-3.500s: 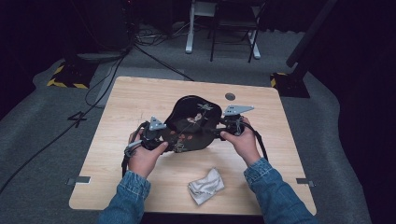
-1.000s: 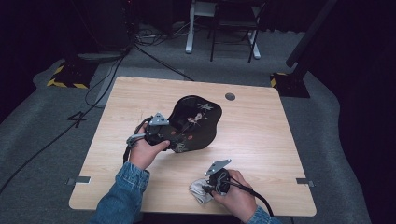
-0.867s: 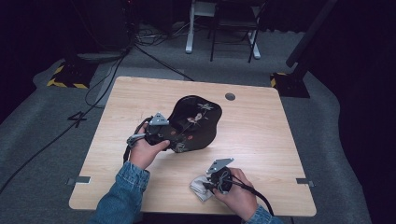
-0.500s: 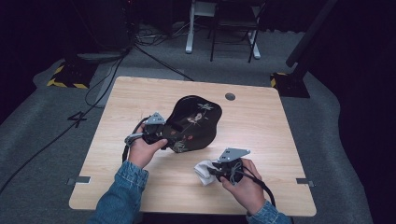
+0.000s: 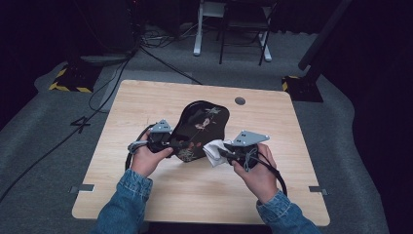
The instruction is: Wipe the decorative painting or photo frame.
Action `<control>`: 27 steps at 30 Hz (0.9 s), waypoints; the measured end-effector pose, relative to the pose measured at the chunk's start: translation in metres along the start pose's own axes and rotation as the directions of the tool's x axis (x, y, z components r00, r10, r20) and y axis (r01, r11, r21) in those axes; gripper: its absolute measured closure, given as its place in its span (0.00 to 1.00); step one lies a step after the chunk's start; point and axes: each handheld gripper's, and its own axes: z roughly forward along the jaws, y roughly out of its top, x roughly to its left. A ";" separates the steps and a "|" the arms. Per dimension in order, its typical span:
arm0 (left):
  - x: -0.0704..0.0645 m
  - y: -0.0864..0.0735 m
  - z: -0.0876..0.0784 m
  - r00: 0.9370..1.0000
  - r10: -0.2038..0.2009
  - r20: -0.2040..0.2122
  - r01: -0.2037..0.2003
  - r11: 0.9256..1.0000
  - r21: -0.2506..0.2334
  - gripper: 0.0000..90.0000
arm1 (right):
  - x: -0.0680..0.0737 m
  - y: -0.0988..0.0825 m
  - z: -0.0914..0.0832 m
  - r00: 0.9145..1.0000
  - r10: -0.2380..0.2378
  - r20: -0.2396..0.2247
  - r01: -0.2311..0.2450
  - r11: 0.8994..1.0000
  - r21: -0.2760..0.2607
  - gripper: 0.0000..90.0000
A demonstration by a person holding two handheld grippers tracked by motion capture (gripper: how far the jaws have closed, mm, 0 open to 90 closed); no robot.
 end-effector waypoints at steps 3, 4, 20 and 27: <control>0.000 -0.002 -0.003 1.000 0.007 0.012 -0.007 1.000 0.013 0.80 | -0.003 0.009 0.001 1.000 -0.007 0.006 0.007 1.000 -0.030 0.83; 0.000 -0.002 -0.003 1.000 0.005 0.022 -0.006 1.000 0.016 0.83 | -0.004 0.011 0.001 1.000 -0.011 0.012 0.011 0.999 -0.037 0.83; -0.005 -0.003 -0.005 0.999 0.033 0.033 -0.034 0.998 0.043 0.89 | 0.002 0.064 0.003 0.997 -0.082 0.011 0.082 0.973 -0.216 0.84; -0.006 -0.003 -0.005 0.999 0.034 0.031 -0.035 0.998 0.046 0.89 | 0.006 0.085 0.020 0.993 -0.116 0.032 0.120 0.972 -0.204 0.84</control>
